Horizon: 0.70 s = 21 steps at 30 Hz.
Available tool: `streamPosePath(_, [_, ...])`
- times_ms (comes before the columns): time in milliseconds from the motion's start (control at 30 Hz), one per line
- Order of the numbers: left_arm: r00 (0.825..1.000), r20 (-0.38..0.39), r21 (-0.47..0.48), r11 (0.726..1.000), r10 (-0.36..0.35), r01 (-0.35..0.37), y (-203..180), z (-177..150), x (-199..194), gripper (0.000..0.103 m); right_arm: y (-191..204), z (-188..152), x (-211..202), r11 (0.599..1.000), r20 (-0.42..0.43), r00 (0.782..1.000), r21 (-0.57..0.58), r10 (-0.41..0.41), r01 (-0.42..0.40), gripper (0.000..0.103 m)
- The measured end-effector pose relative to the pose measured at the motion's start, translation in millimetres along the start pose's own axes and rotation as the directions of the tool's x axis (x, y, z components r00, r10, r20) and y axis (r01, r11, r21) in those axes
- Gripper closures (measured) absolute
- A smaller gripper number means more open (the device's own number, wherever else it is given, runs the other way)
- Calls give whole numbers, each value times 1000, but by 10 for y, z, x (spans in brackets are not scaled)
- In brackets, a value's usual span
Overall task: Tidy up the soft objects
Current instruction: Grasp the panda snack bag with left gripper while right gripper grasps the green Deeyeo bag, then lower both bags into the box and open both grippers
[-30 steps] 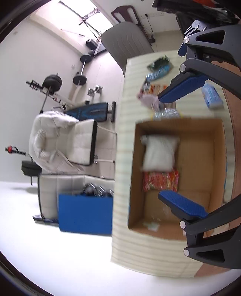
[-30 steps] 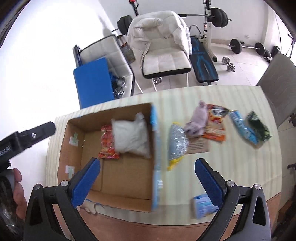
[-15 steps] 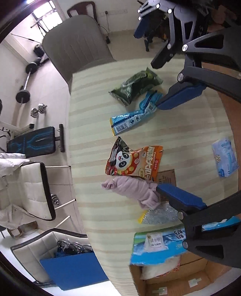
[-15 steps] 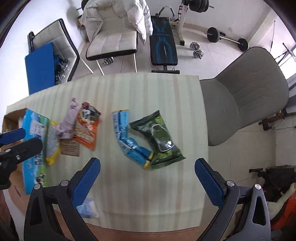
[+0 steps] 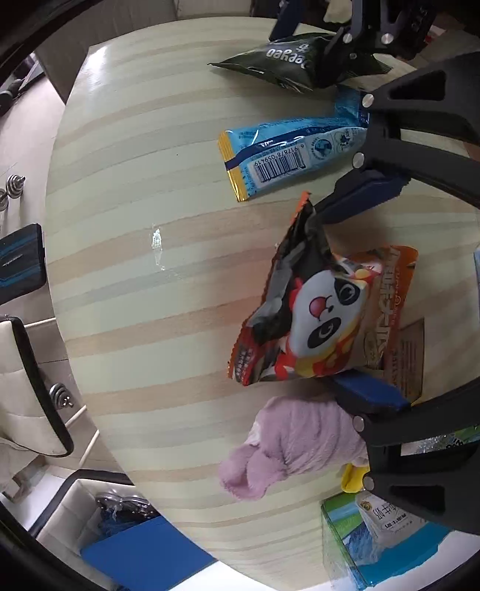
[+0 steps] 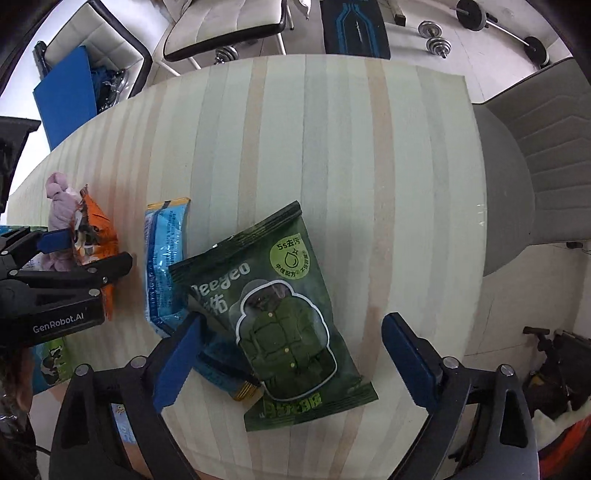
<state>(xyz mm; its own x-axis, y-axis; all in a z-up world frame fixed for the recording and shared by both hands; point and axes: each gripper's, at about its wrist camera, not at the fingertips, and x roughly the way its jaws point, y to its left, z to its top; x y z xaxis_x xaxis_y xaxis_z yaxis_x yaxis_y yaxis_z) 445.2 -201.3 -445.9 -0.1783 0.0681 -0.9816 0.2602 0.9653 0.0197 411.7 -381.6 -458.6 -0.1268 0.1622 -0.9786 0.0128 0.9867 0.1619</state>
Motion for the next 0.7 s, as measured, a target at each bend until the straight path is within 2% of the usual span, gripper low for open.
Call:
streamPosePath(33, [1000,-2,-19,1000,-16,16,36,4,-14,36,-13,5,29,1000,-7,1000,6,-3,3,27])
streamPosePath(67, [1000,21,-39,999,-19,20,75,-4,-67,54,-20,-1,44,1000,-7,1000,11,-1,1,33])
streamPosePath(100, [999,29,-44,999,-25,26,97,-12,-104,57,-15,-10,33,1000,9,1000,5,-10,10,35])
streamPosePath(133, [999,27,-48,998,-33,34,118,-34,-131,60,-3,-20,21,1000,20,1000,-3,-17,17,46])
streamPosePath(233, [999,43,-53,998,-18,20,158,-106,-235,63,8,-67,-46,999,45,998,6,-42,41,60])
streamPosePath(367, [993,111,-54,998,-27,33,156,-329,-580,63,-11,-145,-305,998,107,993,48,-51,46,62])
streamPosePath(533, [971,232,-50,997,-52,65,247,-793,-1235,63,91,-341,-815,997,203,979,70,-1,-14,63])
streamPosePath(633, [953,296,-41,996,-64,80,380,-1125,-1575,63,353,-516,-1148,997,258,965,44,45,-58,63])
streamPosePath(700, [940,334,-43,996,-64,83,610,-1331,-1783,63,662,-661,-1319,995,280,956,23,87,-97,63])
